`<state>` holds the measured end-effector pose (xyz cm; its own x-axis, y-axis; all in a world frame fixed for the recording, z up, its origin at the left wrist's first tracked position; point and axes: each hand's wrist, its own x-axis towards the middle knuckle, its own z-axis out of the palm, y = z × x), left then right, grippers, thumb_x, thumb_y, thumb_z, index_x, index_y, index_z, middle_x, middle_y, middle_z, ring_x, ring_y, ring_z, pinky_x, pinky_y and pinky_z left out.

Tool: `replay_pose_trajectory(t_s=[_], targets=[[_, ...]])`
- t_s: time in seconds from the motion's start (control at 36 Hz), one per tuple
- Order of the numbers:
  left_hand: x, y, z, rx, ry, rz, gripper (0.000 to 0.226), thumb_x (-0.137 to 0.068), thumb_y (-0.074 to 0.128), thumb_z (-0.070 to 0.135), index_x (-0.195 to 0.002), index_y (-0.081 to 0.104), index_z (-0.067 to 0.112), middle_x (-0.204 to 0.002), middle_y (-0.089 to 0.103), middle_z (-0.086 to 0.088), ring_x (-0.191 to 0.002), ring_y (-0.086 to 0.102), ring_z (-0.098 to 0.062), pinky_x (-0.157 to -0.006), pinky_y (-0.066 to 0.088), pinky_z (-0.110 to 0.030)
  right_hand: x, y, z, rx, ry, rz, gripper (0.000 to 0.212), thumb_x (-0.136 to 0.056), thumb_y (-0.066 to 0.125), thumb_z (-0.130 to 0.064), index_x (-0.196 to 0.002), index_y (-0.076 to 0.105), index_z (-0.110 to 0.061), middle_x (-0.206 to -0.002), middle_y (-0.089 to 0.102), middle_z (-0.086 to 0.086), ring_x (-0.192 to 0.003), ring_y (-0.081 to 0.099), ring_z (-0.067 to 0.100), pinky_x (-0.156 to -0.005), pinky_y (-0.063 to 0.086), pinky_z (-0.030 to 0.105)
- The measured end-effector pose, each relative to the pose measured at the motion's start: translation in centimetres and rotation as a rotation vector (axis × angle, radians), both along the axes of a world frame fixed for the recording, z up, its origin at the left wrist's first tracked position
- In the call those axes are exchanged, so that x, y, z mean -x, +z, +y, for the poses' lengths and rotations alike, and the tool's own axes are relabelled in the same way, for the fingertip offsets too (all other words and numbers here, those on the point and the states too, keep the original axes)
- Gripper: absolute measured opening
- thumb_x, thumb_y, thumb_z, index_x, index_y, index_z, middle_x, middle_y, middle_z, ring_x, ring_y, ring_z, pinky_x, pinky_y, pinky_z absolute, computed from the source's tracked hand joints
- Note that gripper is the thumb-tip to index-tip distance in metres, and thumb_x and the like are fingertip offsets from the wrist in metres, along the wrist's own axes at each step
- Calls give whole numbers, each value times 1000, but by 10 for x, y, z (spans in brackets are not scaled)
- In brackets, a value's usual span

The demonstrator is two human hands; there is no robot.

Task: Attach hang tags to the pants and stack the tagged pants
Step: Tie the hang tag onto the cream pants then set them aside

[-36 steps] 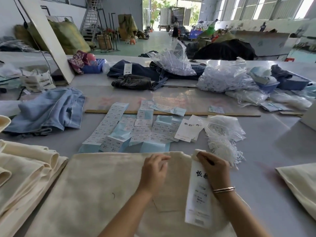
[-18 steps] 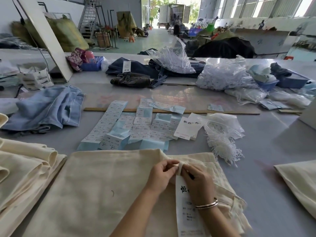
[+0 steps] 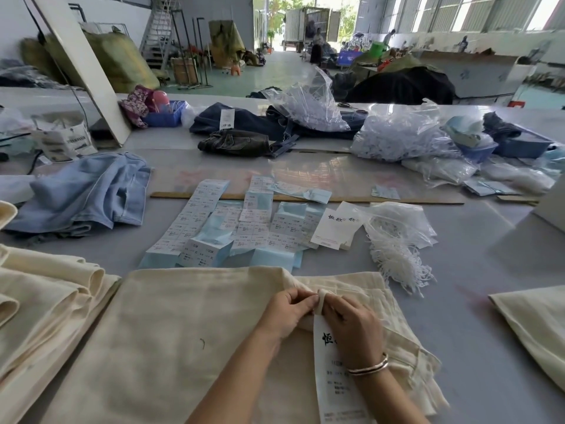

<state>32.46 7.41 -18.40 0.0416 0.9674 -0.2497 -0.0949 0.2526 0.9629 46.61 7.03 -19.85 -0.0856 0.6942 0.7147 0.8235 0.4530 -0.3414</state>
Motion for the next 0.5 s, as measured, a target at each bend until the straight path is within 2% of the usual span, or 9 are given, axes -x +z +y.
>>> replay_pose_trajectory(t_s=[0.08,0.17,0.25,0.31,0.42,0.5], targets=[[1,-1,1,-10,-21,-10,2,-89,66,12,-90,68,11,-87,69,-5,-85,62,-15,-79,52,-20,0,-2,1,-45,-23,-80,28,-82,52,-36,-74,74,-22,-58,62,-6,-44,56,17,-46,43,20],[2,-2,1,-6,-3,-53,6,-89,66,11,-91,70,13,-86,71,-3,-82,64,-13,-77,54,-20,1,-3,1,-36,-27,-137,29,-84,49,-35,-71,71,-20,-55,57,-6,-41,52,17,-46,43,23],[4,-5,-2,-9,-17,-69,20,-95,54,4,-98,71,14,-93,73,-8,-86,67,-16,-83,54,-26,2,-3,0,-3,-55,-133,16,-78,59,-30,-72,72,-21,-54,57,-6,-41,52,18,-45,42,22],[6,-6,-3,-25,-35,-37,23,-95,53,2,-98,71,16,-94,72,-9,-88,67,-17,-87,53,-30,3,-3,-1,10,-51,-140,9,-74,65,-25,-69,71,-20,-53,56,-6,-40,51,18,-45,44,24],[5,-8,-2,-40,-25,-10,19,-90,61,-1,-95,68,16,-82,66,-6,-78,64,-14,-77,54,-22,2,-4,-1,26,-21,-153,11,-76,65,-23,-66,68,-19,-53,55,-7,-41,51,17,-46,45,26],[5,-11,-2,-43,-8,-23,17,-88,63,-1,-94,69,15,-82,69,-4,-77,65,-12,-74,54,-20,1,-4,-1,48,13,-153,9,-75,65,-23,-67,68,-20,-55,55,-8,-43,52,16,-46,46,28]])
